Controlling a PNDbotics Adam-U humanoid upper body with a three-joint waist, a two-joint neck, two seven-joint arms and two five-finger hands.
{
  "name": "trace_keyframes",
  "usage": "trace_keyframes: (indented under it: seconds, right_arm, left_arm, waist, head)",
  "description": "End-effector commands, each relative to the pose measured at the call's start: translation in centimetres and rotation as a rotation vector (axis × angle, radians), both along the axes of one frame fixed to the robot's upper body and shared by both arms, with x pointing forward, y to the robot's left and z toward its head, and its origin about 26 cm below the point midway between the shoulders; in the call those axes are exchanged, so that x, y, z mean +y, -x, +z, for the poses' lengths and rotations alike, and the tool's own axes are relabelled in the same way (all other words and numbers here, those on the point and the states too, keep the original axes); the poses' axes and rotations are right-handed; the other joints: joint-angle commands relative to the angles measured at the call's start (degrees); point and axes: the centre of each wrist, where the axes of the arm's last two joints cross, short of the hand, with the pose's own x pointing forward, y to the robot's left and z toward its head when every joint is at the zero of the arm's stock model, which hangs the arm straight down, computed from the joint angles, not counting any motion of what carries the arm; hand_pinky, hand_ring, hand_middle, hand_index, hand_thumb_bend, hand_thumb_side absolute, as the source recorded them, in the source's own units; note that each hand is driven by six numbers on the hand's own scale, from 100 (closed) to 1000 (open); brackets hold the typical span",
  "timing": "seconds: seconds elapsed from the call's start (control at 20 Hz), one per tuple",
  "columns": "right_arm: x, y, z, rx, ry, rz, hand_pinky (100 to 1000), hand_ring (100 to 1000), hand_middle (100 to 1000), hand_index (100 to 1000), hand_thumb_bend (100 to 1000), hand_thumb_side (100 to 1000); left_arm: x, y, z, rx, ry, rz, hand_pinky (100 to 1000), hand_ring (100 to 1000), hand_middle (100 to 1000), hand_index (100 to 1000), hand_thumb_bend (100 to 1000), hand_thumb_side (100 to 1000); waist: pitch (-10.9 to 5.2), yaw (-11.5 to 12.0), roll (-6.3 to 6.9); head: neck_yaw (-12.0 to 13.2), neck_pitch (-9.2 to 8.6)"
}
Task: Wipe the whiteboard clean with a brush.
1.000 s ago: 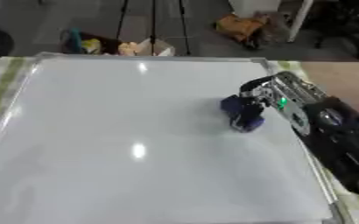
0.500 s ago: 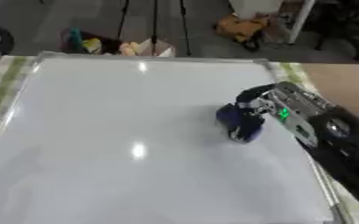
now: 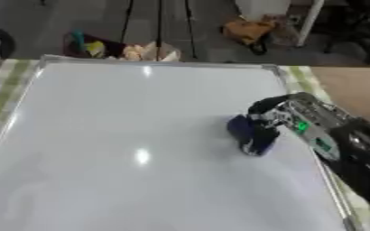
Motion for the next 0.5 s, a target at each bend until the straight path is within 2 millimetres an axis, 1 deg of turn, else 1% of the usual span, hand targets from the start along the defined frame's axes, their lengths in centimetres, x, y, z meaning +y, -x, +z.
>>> trace_keyframes:
  seconds: [0.05,0.2,0.5]
  right_arm:
    - [-0.5,0.0,-0.6,0.02,0.036,-0.029,666,655,330,272,100,608]
    - [-1.1,-0.7,-0.6,0.009,0.067,-0.074,675,663,334,278,100,617]
    - [-3.2,-2.3,-0.5,0.002,0.097,-0.181,684,671,337,284,100,626]
  left_arm:
    - [-0.2,0.3,0.7,-0.029,-0.006,-0.012,418,832,726,630,100,920]
    - [-0.1,0.3,0.6,-0.028,-0.006,-0.01,418,832,726,630,100,920]
    - [0.0,0.3,0.6,-0.026,-0.007,-0.006,418,832,727,630,100,920]
  waist:
    - [-0.78,-0.12,0.27]
    - [-0.81,-0.25,0.38]
    - [-0.86,-0.55,0.45]
  head:
    - [-0.31,-0.71]
    - [-0.31,-0.63]
    - [-0.05,-0.55]
